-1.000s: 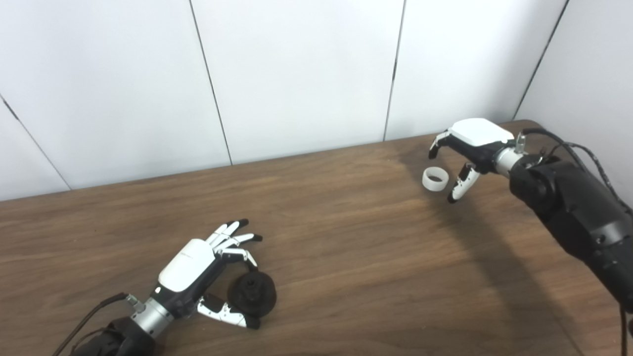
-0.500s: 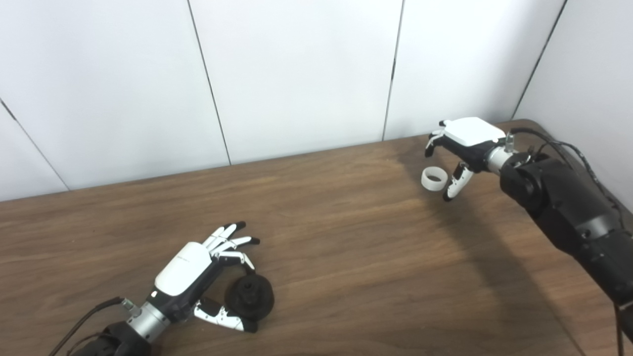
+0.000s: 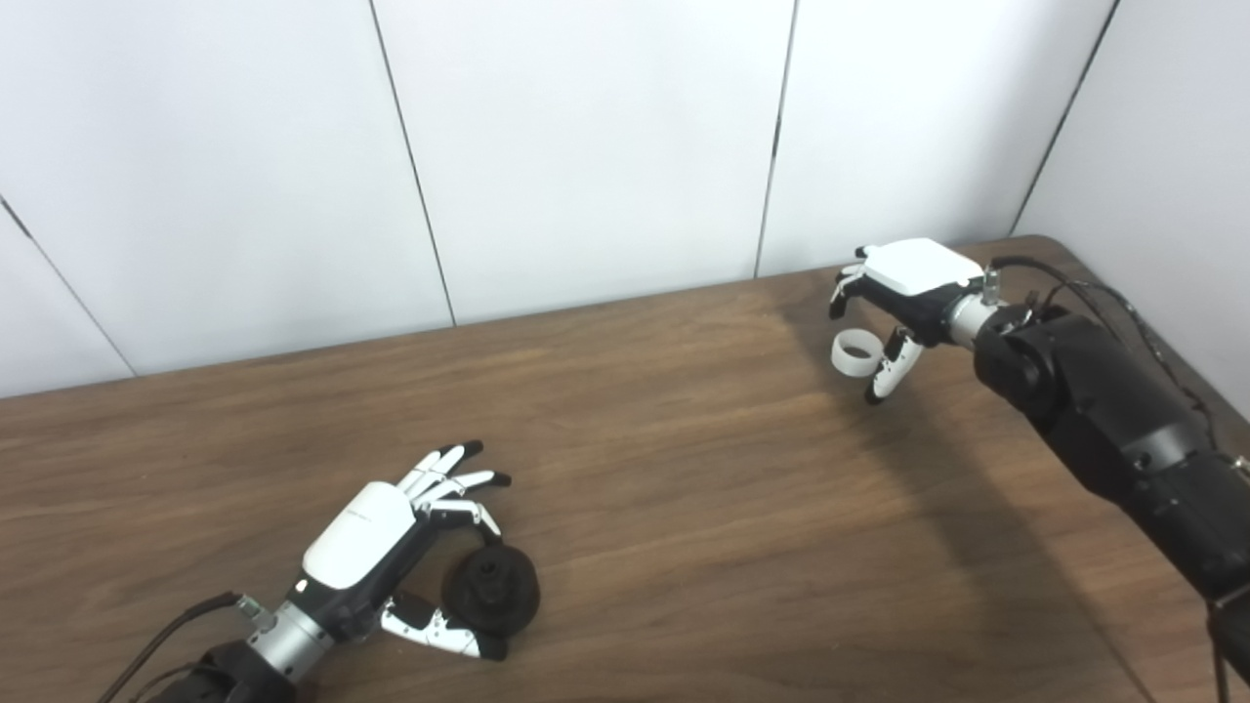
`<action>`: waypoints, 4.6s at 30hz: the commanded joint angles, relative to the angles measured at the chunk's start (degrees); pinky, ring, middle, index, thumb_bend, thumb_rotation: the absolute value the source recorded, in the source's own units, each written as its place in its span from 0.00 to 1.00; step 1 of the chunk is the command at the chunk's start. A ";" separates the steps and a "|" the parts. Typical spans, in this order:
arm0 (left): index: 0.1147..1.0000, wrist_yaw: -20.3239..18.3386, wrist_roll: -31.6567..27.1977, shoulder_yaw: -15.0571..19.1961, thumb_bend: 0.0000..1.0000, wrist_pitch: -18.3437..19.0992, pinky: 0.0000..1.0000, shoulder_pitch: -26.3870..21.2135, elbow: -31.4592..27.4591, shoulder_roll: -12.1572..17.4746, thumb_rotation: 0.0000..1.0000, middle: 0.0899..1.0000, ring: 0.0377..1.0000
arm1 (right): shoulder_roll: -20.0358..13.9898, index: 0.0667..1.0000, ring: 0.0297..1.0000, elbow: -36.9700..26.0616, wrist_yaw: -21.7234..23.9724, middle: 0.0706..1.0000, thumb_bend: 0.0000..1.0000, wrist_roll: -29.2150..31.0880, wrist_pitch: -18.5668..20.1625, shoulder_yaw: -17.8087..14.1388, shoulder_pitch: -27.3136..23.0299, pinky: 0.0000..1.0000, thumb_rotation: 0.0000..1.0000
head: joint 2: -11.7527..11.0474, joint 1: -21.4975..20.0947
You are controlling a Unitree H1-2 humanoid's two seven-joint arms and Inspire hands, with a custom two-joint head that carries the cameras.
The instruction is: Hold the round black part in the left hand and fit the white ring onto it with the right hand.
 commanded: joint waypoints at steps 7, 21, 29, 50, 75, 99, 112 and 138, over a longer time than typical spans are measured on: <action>0.41 -3.42 1.58 0.11 0.52 0.68 1.00 3.03 -0.76 1.72 0.06 0.86 1.00 | -1.19 0.71 1.00 -0.78 1.64 0.92 0.87 -0.23 0.70 0.01 -3.43 0.94 0.25 | 0.81 0.00; 0.41 -5.30 0.83 1.99 0.52 0.68 1.00 4.44 -2.67 1.94 0.06 0.86 1.00 | -1.06 0.68 1.00 0.93 3.95 0.92 0.89 -0.82 2.07 0.62 -4.51 0.96 0.25 | 1.40 0.07; 0.41 -6.03 0.59 2.90 0.52 0.68 1.00 5.01 -3.40 2.02 0.06 0.86 1.00 | -0.93 0.68 1.00 1.86 3.87 0.92 0.89 -0.80 2.27 0.73 -4.63 0.97 0.26 | 1.54 -0.15; 0.41 -6.47 -0.08 3.16 0.52 0.67 1.00 5.16 -3.72 2.17 0.06 0.86 1.00 | -1.32 0.67 1.00 0.96 4.79 0.91 0.87 -0.85 2.88 0.63 -4.48 0.97 0.24 | 1.72 -0.44; 0.41 -6.32 -0.67 3.38 0.52 0.69 1.00 5.56 -3.82 2.41 0.06 0.86 1.00 | -0.90 0.44 0.98 3.55 -2.18 0.78 0.53 -2.80 0.39 1.71 -4.86 1.00 0.14 | 1.98 -0.82; 0.41 -6.65 0.00 3.11 0.52 0.69 1.00 4.83 -2.14 1.50 0.06 0.85 1.00 | -0.97 0.44 1.00 -4.45 -3.16 0.82 0.53 0.20 -2.61 0.36 -3.52 1.00 0.14 | 1.91 1.22; 0.41 -6.33 1.35 3.78 0.52 0.71 1.00 5.08 -1.36 0.30 0.06 0.85 1.00 | 2.93 0.44 1.00 -19.47 4.22 0.87 0.53 7.89 -6.84 -0.08 -3.91 1.00 0.14 | 1.75 4.00; 0.41 -12.19 6.50 9.85 0.52 1.13 1.00 6.86 -3.51 -6.27 0.06 0.85 1.00 | 15.34 0.44 1.00 -36.75 17.89 0.87 0.53 18.34 -10.99 3.40 -3.97 1.00 0.14 | 2.79 17.83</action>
